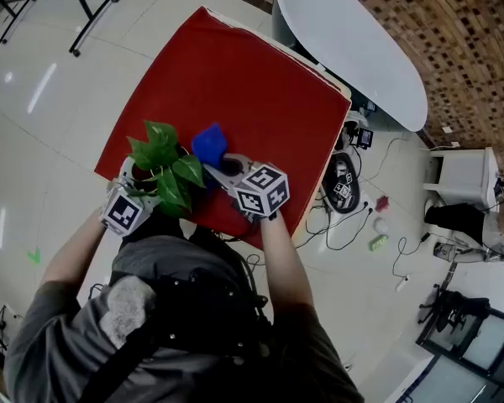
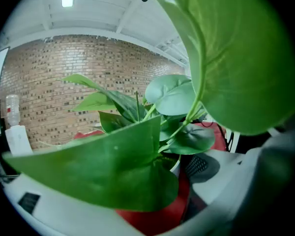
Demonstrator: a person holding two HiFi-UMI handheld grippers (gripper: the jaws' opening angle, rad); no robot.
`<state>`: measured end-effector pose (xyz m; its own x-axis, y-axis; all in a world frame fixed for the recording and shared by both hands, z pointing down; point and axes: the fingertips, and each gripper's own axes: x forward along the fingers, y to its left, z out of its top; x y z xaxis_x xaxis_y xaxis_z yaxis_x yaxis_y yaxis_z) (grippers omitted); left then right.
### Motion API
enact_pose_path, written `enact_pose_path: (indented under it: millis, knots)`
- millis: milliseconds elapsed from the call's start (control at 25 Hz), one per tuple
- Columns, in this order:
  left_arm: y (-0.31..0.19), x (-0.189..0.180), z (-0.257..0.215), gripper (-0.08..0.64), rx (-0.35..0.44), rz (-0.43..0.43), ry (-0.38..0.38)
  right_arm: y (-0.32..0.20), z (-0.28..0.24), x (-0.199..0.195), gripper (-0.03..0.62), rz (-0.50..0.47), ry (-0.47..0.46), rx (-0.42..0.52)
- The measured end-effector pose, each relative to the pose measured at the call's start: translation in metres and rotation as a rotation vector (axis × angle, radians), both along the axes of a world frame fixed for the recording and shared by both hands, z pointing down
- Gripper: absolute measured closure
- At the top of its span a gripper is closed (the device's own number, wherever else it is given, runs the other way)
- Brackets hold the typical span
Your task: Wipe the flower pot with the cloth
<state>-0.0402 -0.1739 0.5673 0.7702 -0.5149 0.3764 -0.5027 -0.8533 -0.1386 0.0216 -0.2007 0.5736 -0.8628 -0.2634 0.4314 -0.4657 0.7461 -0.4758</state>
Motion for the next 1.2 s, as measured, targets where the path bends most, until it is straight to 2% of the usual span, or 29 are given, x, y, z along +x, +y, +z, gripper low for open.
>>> enact_pose_path:
  millis: [200,360,600,840,1000,1200]
  knots:
    - [-0.013,-0.008,0.005,0.100,-0.033,0.142,0.014,-0.020,0.005,-0.031,0.515,-0.069,-0.018,-0.003]
    - [-0.013,-0.012,0.007,0.100,-0.051,0.184,0.033,-0.025,0.011,-0.038,0.515,-0.061,-0.012,-0.024]
    - [-0.016,-0.015,0.008,0.098,-0.028,0.243,0.024,-0.034,0.030,-0.044,0.515,-0.046,0.009,-0.095]
    - [-0.017,-0.009,0.008,0.097,-0.032,0.279,-0.043,-0.032,0.055,-0.035,0.517,-0.034,0.107,-0.118]
    - [-0.017,-0.005,0.006,0.097,-0.030,0.282,-0.057,-0.026,0.068,-0.029,0.517,-0.049,0.235,-0.062]
    - [-0.019,-0.006,0.004,0.092,-0.028,0.272,-0.059,-0.028,0.069,-0.026,0.517,0.006,0.339,0.016]
